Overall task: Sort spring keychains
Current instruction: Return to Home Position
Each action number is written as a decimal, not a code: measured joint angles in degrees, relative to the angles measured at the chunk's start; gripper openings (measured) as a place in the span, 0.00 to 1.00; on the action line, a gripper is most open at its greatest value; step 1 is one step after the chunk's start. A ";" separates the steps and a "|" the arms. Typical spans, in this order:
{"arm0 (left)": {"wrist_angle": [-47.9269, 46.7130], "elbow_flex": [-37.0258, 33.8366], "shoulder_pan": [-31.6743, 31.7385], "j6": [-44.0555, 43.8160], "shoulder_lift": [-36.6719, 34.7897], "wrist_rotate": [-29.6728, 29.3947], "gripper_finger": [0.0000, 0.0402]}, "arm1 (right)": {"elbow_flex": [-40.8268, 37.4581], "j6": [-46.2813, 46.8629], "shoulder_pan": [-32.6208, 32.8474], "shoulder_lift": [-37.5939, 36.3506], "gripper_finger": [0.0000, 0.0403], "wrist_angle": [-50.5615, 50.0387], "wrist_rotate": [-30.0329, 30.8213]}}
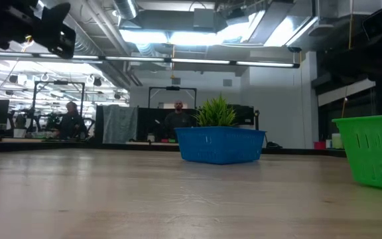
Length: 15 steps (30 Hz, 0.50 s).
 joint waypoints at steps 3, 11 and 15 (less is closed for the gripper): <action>-3.04 0.15 0.98 -0.24 -3.30 -0.11 0.49 | 0.00 0.00 0.00 0.00 0.34 0.02 0.02; -14.15 0.09 4.67 0.77 -14.25 -0.88 0.49 | 0.00 -0.01 0.01 0.00 0.34 0.02 0.02; -19.47 0.09 6.08 1.50 -19.95 -0.88 0.49 | 0.00 0.00 0.00 0.00 0.34 0.02 0.02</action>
